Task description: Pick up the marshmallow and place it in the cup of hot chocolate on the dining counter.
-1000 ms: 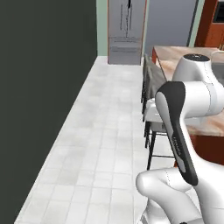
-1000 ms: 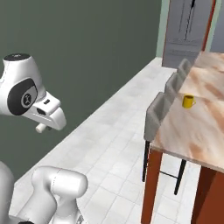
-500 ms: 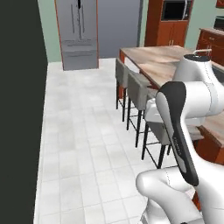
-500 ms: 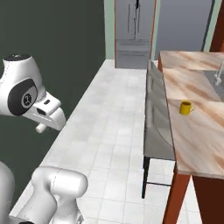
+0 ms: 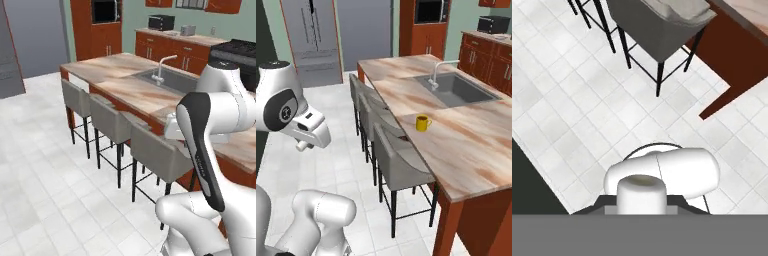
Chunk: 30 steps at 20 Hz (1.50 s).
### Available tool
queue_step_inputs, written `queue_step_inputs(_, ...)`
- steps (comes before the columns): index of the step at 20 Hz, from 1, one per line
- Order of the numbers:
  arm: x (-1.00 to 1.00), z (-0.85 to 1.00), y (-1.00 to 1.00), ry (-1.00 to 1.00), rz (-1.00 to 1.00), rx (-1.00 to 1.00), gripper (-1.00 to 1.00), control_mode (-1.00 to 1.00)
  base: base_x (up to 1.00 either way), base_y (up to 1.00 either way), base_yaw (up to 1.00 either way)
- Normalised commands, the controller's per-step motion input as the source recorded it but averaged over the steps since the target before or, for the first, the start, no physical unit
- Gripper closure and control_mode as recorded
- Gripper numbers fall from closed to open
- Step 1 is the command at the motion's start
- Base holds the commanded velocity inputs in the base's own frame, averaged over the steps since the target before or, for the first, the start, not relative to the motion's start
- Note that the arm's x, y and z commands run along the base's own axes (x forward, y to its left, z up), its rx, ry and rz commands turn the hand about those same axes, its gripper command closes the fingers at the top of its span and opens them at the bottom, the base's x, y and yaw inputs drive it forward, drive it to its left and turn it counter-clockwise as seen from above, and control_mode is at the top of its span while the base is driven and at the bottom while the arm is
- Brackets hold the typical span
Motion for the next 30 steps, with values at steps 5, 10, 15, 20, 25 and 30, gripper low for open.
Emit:
queue_step_inputs(5,0.00,0.00,0.00,0.00,0.00,0.00,1.00,1.00,0.73,0.56,-0.73)
queue_step_inputs(10,0.00,0.00,0.00,0.00,0.00,0.00,1.00,1.00,0.78,0.72,-0.72)
queue_step_inputs(15,0.00,0.00,0.00,0.00,0.00,0.00,1.00,1.00,0.56,0.87,-0.65)
queue_step_inputs(20,0.00,0.00,0.00,0.00,0.00,0.00,1.00,1.00,0.54,0.78,-0.51)
queue_step_inputs(25,0.00,0.00,0.00,0.00,0.00,0.00,1.00,1.00,0.72,-0.40,-0.14)
queue_step_inputs(30,0.00,0.00,0.00,0.00,0.00,0.00,1.00,1.00,0.01,-0.88,-0.13)
